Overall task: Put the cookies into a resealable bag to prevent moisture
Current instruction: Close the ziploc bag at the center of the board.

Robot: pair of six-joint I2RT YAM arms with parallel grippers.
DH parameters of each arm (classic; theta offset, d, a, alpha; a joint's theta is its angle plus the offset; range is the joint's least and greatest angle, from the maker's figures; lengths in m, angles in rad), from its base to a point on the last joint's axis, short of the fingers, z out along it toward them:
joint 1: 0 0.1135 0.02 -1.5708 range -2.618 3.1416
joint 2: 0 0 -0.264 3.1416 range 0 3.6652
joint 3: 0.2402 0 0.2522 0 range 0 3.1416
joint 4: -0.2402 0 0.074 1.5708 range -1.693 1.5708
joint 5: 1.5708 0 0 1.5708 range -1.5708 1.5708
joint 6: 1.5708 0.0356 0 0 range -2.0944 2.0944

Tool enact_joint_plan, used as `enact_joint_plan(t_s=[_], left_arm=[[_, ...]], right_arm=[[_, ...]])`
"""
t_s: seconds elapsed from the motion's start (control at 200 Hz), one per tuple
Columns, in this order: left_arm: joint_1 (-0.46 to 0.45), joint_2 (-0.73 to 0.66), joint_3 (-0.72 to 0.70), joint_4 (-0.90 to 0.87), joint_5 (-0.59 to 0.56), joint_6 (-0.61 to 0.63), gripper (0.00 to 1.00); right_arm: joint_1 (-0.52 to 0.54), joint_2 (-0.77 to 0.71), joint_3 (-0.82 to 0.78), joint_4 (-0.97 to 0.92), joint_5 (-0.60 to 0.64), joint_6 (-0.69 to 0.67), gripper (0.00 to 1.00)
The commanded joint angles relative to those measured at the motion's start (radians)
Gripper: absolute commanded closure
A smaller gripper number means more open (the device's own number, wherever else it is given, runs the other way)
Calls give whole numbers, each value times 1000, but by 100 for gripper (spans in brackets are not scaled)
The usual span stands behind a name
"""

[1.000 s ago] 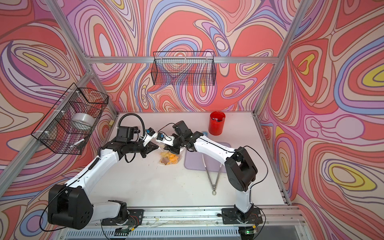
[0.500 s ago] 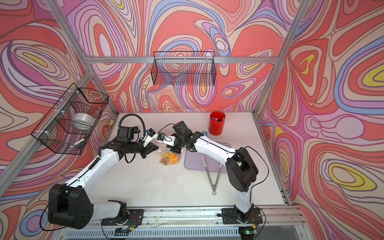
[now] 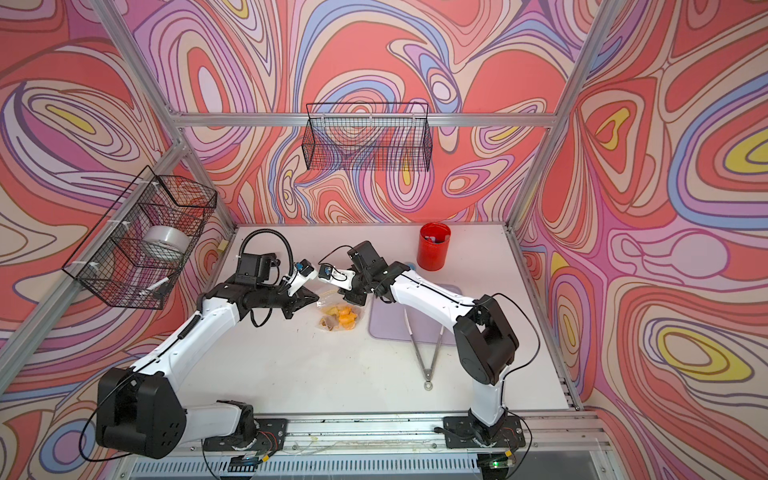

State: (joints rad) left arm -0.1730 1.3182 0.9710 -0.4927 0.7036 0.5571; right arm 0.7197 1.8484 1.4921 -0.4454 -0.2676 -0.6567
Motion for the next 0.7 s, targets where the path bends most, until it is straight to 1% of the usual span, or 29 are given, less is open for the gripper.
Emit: enact_joint_plan(t_s=[0.0, 0.065, 0.085, 0.1, 0.115, 0.135, 0.14, 0.235, 0.265, 0.28, 0.29, 0.31, 0.34, 0.351, 0.451, 0.471, 0.486, 0.496, 0.511, 0.526, 0.541, 0.556, 0.566, 0.636, 0.646, 0.671, 0.696], left_arm=[[2, -1, -3, -50, 12, 30, 100], [4, 0, -3, -50, 10, 30, 100], [5, 0, -2, -50, 11, 30, 100], [5, 1, -3, -50, 10, 30, 100], [4, 1, -3, -49, 11, 30, 100], [5, 1, -3, -49, 11, 29, 100], [6, 1, -3, -49, 11, 29, 100], [8, 0, -3, -48, 11, 27, 100], [9, -2, -4, -46, 11, 27, 100], [10, -2, -5, -44, 9, 26, 100], [9, -3, -6, -43, 10, 26, 100], [10, -4, -7, -40, 10, 24, 100], [10, -5, -9, -37, 11, 23, 100], [11, -5, -9, -37, 12, 22, 100], [15, -4, -10, -31, 15, 19, 100], [15, -4, -11, -29, 17, 17, 100], [16, -3, -10, -28, 17, 18, 100], [16, -2, -10, -28, 18, 18, 100], [16, -2, -9, -27, 17, 18, 100], [15, -1, -9, -28, 18, 17, 100], [16, -1, -9, -28, 19, 17, 100], [16, -1, -9, -27, 19, 17, 100], [15, 1, -9, -27, 19, 17, 100], [17, 1, -10, -27, 19, 17, 100], [17, 0, -9, -27, 19, 17, 100], [17, 0, -9, -27, 17, 17, 100], [17, -2, -9, -27, 17, 17, 100]], right_arm=[[-22, -44, -5, -30, 19, -4, 100], [-23, -55, -21, -7, 19, 7, 100], [-24, -57, -27, 7, 26, 15, 91], [-26, -60, -32, 13, 28, 18, 89], [-27, -62, -34, 13, 26, 17, 91], [-30, -64, -36, 7, 19, 13, 99], [-30, -65, -36, 5, 17, 10, 100], [-41, -68, -33, -20, 11, 11, 100], [-44, -69, -37, -18, 23, 18, 82], [-45, -70, -39, -20, 25, 17, 77], [-46, -69, -39, -22, 23, 16, 77], [-48, -70, -41, -33, 19, 8, 80], [-52, -71, -41, -49, 10, -5, 96], [-52, -71, -40, -53, 7, -8, 100], [-57, -71, -41, -75, -8, -7, 100], [-57, -71, -43, -68, -1, -1, 91], [-57, -71, -46, -61, 3, 4, 81], [-57, -71, -48, -57, 6, 8, 78], [-56, -71, -51, -54, 9, 9, 77], [-57, -71, -53, -52, 10, 9, 80], [-57, -71, -55, -51, 10, 6, 85], [-57, -71, -56, -52, 10, 2, 97], [-57, -71, -56, -53, 10, 1, 100], [-59, -71, -54, -63, 15, 1, 100], [-60, -71, -55, -63, 18, 4, 96], [-60, -71, -56, -61, 27, 8, 81], [-60, -71, -59, -58, 33, 8, 73]])
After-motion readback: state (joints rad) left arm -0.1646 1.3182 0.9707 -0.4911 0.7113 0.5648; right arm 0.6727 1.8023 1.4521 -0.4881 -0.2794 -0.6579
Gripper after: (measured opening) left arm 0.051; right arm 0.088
